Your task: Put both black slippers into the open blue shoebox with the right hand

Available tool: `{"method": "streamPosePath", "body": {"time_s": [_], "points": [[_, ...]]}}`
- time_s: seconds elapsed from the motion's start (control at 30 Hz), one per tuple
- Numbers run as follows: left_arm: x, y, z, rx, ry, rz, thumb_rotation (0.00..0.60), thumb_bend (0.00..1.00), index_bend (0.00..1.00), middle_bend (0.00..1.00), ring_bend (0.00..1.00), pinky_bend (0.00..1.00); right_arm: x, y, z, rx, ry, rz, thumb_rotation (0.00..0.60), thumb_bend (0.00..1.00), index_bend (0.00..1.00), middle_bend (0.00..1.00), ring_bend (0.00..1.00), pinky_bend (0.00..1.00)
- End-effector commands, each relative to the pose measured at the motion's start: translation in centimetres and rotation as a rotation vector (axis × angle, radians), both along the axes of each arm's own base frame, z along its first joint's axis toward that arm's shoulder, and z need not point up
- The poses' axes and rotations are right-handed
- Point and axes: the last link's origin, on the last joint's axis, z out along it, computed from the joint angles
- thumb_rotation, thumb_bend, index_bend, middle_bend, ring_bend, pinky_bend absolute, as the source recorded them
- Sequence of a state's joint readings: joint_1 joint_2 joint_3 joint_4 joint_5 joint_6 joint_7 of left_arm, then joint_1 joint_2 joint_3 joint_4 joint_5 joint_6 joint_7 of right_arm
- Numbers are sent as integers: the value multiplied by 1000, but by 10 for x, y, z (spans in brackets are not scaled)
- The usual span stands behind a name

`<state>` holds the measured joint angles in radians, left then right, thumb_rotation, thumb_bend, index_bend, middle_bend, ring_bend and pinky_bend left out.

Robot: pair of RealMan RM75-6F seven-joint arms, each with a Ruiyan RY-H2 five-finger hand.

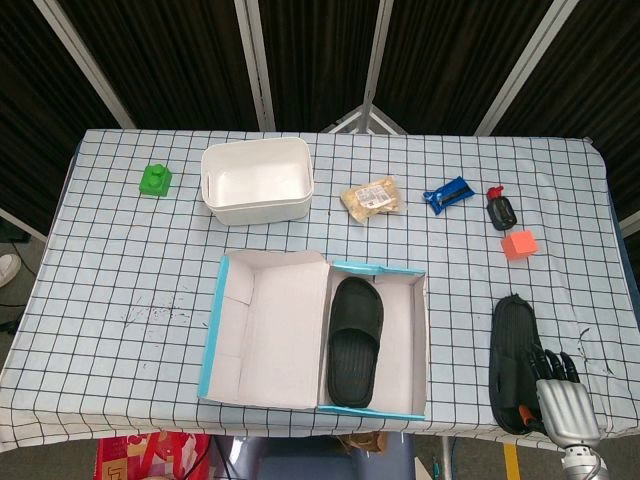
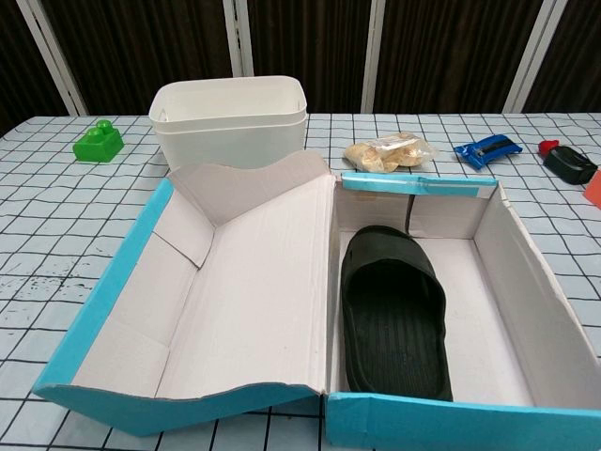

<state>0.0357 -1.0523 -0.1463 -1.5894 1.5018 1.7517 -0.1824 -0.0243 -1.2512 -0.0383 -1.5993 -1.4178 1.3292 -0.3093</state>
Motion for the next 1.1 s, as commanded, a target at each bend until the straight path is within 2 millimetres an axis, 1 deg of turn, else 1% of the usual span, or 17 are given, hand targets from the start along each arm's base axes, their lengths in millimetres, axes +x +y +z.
{"method": "streamPosePath", "body": {"time_s": [0.03,0.3,0.67,0.9,1.0,1.1], "points": [[0,0,0,0,3,1,600,446,68,0,0,16,-1,1,-1,3,1,-1,600,308,35,69,70,0],[0,1,-2,-5,11,6,600,446,68,0,0,16,-2,3,-4,16,6,7,600,309,18,68,69,0],[2,-4,0,7,4,3,600,446,68,0,0,16,-6,2,-20,54,16,9,600,308,10,68,67,0],[1,-4,1,9,0,2,600,446,70,0,0,16,-7,-4,-27,50,16,17,600,308,10,72,66,0],[1,-4,2,11,-5,2,600,447,71,0,0,16,-7,-8,-29,31,19,30,600,308,21,124,65,0],[1,-4,2,13,-5,1,600,446,71,0,0,16,-7,-11,-30,17,12,43,600,364,93,199,65,0]]}}
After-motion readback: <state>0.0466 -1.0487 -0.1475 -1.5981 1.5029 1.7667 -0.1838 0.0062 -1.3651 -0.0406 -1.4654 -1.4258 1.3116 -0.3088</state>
